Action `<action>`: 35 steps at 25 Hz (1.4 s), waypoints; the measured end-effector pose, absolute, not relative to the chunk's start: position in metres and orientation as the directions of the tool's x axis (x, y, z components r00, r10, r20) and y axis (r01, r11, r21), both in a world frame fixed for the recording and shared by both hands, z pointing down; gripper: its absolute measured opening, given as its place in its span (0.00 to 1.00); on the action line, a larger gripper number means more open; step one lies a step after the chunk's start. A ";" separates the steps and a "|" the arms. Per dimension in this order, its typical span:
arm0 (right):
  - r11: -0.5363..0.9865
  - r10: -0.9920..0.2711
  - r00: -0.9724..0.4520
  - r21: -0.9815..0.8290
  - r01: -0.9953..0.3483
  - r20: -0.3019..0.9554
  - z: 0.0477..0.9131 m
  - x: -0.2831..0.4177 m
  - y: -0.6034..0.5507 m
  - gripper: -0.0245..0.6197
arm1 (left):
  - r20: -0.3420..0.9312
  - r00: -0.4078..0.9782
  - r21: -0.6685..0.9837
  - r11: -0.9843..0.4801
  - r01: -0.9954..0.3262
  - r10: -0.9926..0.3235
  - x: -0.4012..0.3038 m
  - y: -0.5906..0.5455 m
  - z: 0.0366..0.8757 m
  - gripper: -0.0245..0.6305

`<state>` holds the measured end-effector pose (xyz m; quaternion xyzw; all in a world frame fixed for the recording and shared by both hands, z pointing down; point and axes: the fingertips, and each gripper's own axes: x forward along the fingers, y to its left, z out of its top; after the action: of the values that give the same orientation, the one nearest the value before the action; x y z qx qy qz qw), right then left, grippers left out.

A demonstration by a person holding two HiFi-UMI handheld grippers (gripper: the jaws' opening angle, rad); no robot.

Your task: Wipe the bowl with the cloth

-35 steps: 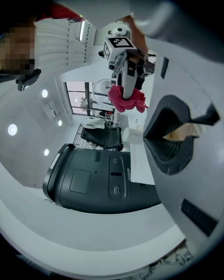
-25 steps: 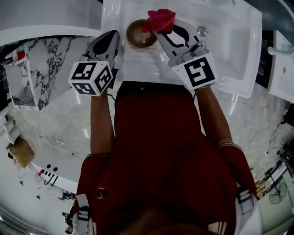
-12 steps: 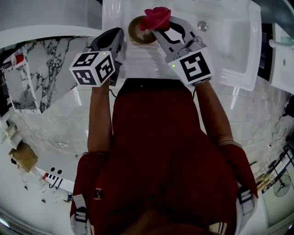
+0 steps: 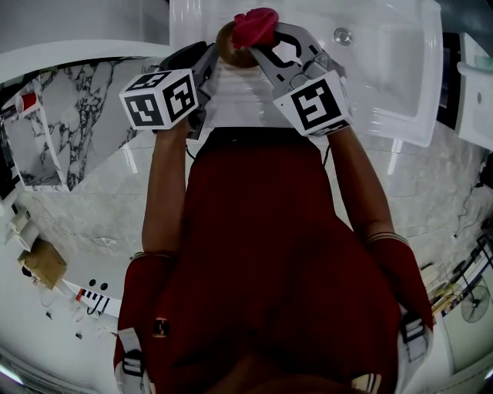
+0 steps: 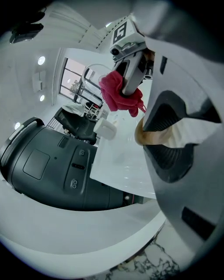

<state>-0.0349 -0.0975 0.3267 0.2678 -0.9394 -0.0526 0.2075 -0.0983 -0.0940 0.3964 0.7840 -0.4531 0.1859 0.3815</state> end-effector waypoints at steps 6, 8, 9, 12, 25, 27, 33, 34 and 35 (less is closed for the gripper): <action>0.873 -0.488 -0.770 0.229 -0.432 0.412 0.341 -0.043 -0.094 0.12 | 0.664 0.522 0.451 -0.269 -0.851 -0.536 -0.099 -0.095 0.409 0.19; 0.883 -0.468 -0.773 0.237 -0.404 0.427 0.345 -0.047 -0.092 0.12 | 0.671 0.524 0.453 -0.268 -0.850 -0.525 -0.098 -0.096 0.412 0.19; 0.888 -0.460 -0.774 0.241 -0.393 0.435 0.347 -0.048 -0.092 0.12 | 0.675 0.525 0.456 -0.266 -0.849 -0.519 -0.097 -0.096 0.413 0.19; 0.892 -0.452 -0.773 0.244 -0.380 0.446 0.352 -0.050 -0.092 0.12 | 0.688 0.529 0.469 -0.252 -0.846 -0.497 -0.096 -0.094 0.418 0.19; 0.921 -0.388 -0.775 0.244 -0.305 0.499 0.375 -0.055 -0.088 0.12 | 0.725 0.545 0.479 -0.259 -0.838 -0.422 -0.085 -0.094 0.433 0.19; 0.927 -0.374 -0.771 0.241 -0.289 0.515 0.380 -0.056 -0.087 0.12 | 0.729 0.544 0.480 -0.258 -0.839 -0.414 -0.084 -0.093 0.435 0.19; 0.938 -0.343 -0.757 0.249 -0.242 0.556 0.389 -0.061 -0.085 0.12 | 0.730 0.555 0.497 -0.248 -0.831 -0.398 -0.084 -0.091 0.439 0.19; 0.938 -0.340 -0.755 0.253 -0.235 0.560 0.390 -0.062 -0.085 0.12 | 0.727 0.560 0.504 -0.245 -0.828 -0.397 -0.084 -0.091 0.439 0.19; 0.939 -0.338 -0.753 0.257 -0.228 0.565 0.391 -0.063 -0.085 0.12 | 0.724 0.565 0.511 -0.241 -0.825 -0.396 -0.084 -0.091 0.439 0.19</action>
<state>-0.0630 -0.0849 0.3908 0.1518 -0.9322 -0.0865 0.3170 -0.0839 -0.0909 0.4391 0.7533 -0.4052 0.2310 0.4637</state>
